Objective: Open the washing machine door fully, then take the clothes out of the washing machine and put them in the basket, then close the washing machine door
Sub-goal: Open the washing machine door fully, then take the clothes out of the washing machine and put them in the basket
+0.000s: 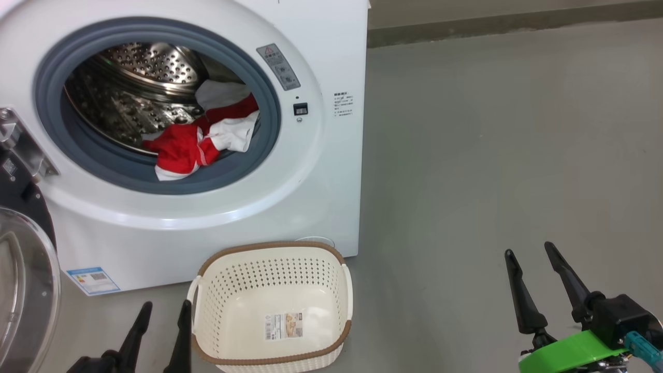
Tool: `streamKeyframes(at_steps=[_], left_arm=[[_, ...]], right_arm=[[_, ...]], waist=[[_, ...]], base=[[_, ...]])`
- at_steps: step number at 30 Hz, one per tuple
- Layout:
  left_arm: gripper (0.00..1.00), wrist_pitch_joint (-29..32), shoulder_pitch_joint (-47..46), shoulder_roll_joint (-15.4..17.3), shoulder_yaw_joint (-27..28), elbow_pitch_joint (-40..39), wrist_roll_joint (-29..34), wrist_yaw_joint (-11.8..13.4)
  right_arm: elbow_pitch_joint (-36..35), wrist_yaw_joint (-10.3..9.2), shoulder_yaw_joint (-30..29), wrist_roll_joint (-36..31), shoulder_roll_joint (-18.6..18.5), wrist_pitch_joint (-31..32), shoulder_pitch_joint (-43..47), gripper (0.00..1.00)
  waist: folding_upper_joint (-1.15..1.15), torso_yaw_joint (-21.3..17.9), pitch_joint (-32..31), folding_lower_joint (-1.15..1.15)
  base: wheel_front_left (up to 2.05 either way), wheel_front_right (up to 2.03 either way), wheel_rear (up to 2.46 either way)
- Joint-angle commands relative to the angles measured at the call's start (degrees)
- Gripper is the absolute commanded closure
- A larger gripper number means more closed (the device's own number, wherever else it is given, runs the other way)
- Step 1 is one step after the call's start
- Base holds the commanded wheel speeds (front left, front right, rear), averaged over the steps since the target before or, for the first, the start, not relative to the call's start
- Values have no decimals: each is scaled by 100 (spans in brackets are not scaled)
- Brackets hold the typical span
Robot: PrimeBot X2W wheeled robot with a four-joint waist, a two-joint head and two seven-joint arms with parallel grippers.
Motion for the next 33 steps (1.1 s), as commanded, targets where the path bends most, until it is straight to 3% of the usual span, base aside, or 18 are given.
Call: streamKeyframes(at_steps=[1,23,33], left_arm=[[0,-69,-42,46,252,-101,109,-63],[0,-70,58,-80,642,90,387,-175],[0,-70,-50,-136,839,231,521,-177]], right_arm=[[-159,28,96,30,-98,-37,-49,0],[-214,28,-7,71,-131,-37,129,0],[-166,28,48,89,-142,-37,80,0]], waist=[[0,-9,-52,0],[0,155,-169,0],[0,176,-191,0]], base=[[0,0,0],[1,-1,0],[97,-97,0]])
